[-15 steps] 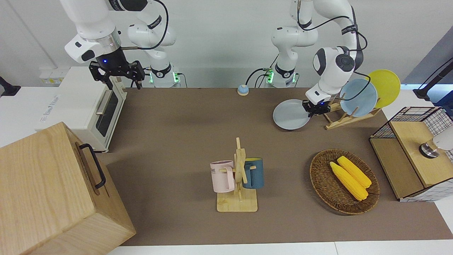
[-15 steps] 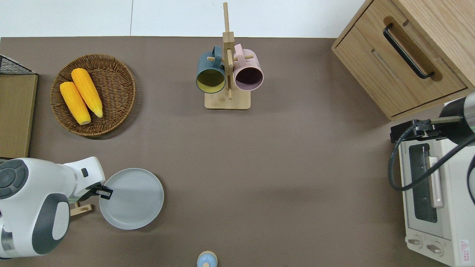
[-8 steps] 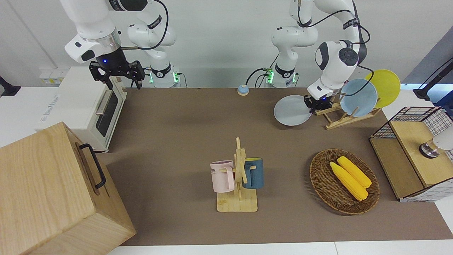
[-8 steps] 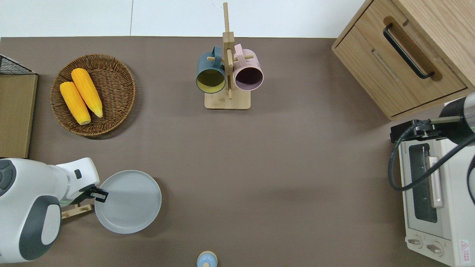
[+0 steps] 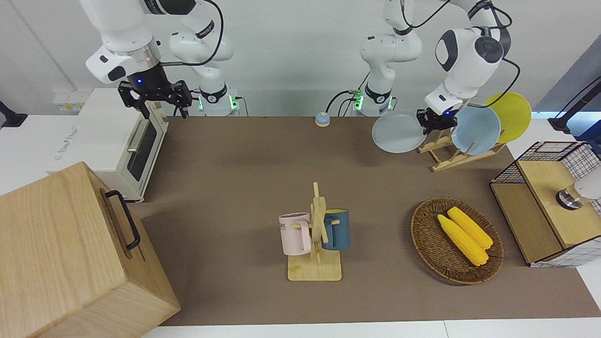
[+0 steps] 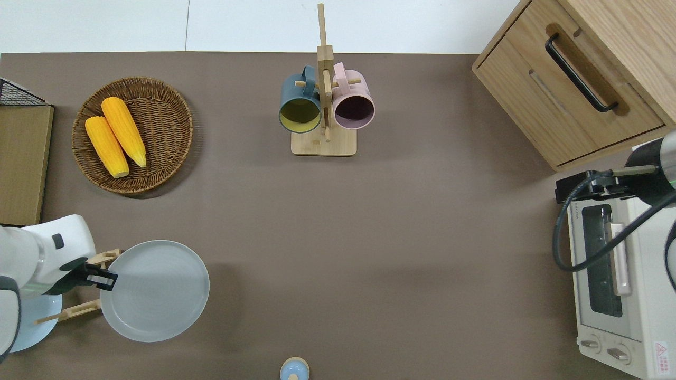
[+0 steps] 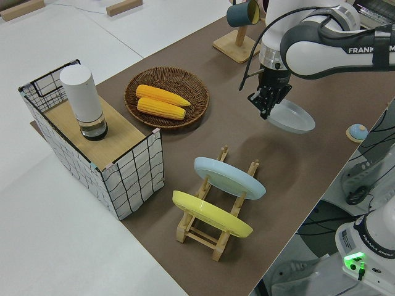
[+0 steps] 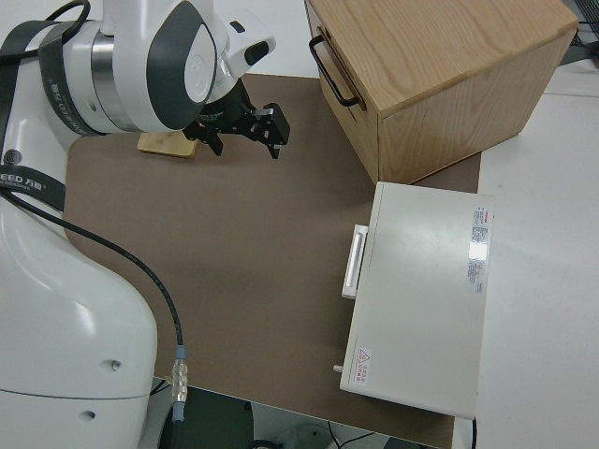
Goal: Pick gray plate from table and place it on lower plate rack with left arm
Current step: 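Carry the plate toward the wooden rack and lower it into the lower slot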
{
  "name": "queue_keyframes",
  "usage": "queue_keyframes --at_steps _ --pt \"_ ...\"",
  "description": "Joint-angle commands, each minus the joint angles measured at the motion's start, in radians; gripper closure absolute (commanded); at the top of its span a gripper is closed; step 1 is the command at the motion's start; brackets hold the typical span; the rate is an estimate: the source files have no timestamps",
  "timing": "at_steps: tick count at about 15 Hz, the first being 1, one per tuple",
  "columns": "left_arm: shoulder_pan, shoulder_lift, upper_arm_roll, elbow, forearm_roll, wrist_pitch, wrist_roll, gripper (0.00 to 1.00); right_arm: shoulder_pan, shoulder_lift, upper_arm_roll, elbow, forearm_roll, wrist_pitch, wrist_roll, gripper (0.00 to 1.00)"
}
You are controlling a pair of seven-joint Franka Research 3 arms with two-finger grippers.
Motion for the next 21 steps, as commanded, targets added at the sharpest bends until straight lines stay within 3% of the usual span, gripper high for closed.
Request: queue_keyframes --at_steps 1,6,11,17,21 --pt "0.009 -0.008 0.014 0.079 0.059 -0.109 -0.007 1.00 0.007 0.000 -0.006 0.006 0.003 -0.001 0.004 0.017" --pt "0.006 -0.033 0.002 0.085 0.188 -0.166 -0.074 1.00 0.007 0.000 -0.006 0.006 0.003 -0.001 0.004 0.017" --pt "-0.005 -0.035 -0.066 0.096 0.361 -0.225 -0.210 1.00 0.007 0.000 -0.006 0.006 0.003 -0.001 0.004 0.017" --pt "-0.006 -0.033 -0.115 0.102 0.564 -0.323 -0.322 1.00 0.007 0.000 -0.006 0.006 0.003 -0.001 0.004 0.017" --pt "-0.005 -0.022 -0.118 0.101 0.634 -0.327 -0.375 1.00 0.007 0.000 -0.006 0.006 0.003 -0.001 0.004 0.017"
